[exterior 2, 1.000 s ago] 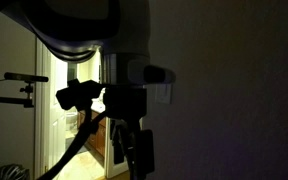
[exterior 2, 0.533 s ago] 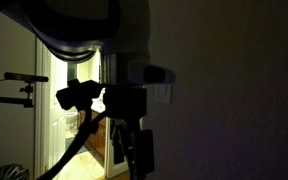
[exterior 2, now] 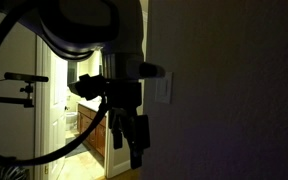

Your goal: Turn on the light

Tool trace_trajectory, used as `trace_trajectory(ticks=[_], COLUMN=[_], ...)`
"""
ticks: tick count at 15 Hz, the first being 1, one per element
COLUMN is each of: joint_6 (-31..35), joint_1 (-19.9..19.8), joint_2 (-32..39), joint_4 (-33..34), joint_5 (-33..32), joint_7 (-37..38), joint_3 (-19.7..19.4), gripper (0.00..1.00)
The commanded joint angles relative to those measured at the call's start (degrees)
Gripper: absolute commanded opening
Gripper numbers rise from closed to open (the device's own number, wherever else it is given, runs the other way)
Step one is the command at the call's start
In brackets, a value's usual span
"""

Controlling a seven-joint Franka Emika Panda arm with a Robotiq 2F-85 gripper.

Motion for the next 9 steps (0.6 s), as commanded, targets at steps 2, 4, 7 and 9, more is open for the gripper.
trace_trajectory(ticks=[2, 4, 7, 9], joint_6=[2.2, 3.5, 4.3, 3.4], joint_1=[2.4, 3.2, 3.9, 3.8], joint_2=[3.8, 5.2, 6.9, 6.0], joint_4=[5.1, 7.2, 9.9, 8.7], joint_5=[1.0, 1.3, 1.0, 0.7], joint_7=[1.8, 2.4, 2.3, 1.3], joint_3=[2.3, 3.3, 4.1, 3.9], gripper=[1.00, 1.00, 1.00, 1.00])
